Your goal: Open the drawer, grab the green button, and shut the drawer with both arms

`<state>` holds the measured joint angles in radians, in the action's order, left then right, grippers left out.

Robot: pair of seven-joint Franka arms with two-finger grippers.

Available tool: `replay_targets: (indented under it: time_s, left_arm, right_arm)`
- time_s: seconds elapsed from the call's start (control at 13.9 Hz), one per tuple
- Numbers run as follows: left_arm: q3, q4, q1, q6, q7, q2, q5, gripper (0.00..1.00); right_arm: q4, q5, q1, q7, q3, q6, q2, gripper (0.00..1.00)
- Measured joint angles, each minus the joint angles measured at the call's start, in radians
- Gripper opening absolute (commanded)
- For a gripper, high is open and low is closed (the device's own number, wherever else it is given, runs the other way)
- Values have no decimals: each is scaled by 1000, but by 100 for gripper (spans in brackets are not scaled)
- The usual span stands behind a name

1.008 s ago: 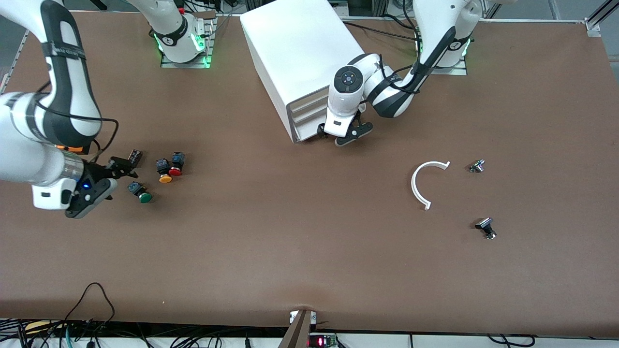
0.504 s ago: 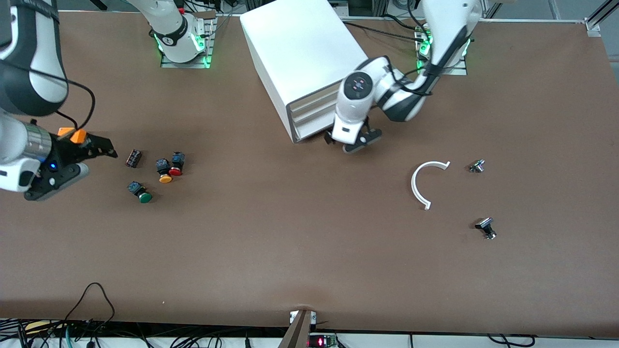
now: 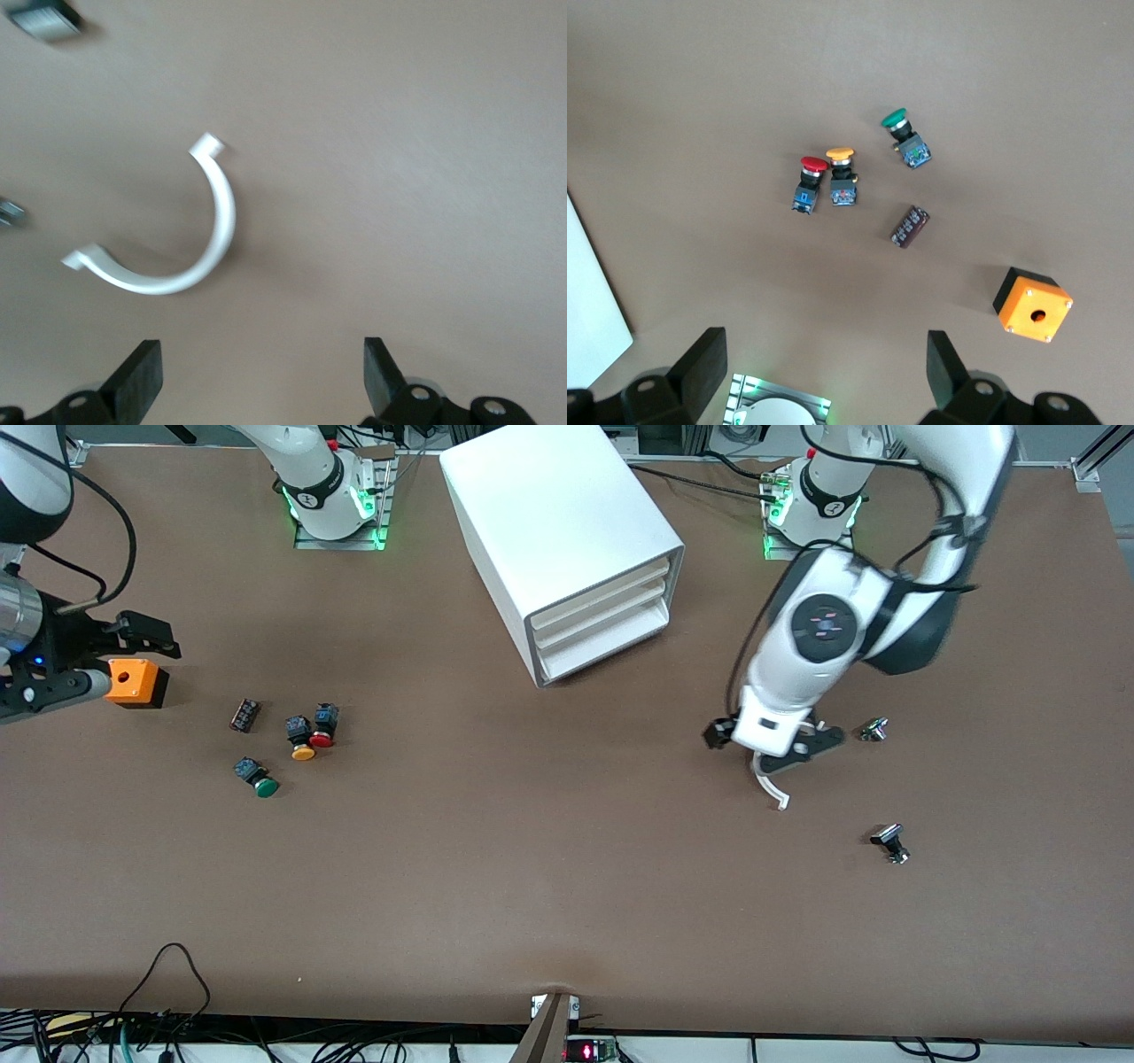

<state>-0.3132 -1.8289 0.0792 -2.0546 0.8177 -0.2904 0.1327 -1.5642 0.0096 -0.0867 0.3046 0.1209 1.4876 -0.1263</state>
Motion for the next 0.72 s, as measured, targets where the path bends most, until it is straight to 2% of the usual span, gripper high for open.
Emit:
replay_targets:
  time_s: [0.22, 0.43, 0.58, 0.72]
  left_arm:
    - [3, 19, -77, 108, -164, 83, -1, 100]
    - [7, 23, -105, 132, -242, 117, -1, 100]
    - [39, 42, -118, 159, -350, 134, -7, 100]
    - [87, 93, -130, 241, -480, 155, -55, 100]
  right_arm:
    - [-21, -9, 12, -23, -19, -1, 22, 100]
    - [-26, -16, 9, -74, -31, -9, 15, 100]
    - [-27, -17, 5, -129, -37, -9, 14, 100]
    - [-24, -18, 3, -169, -41, -9, 15, 100]
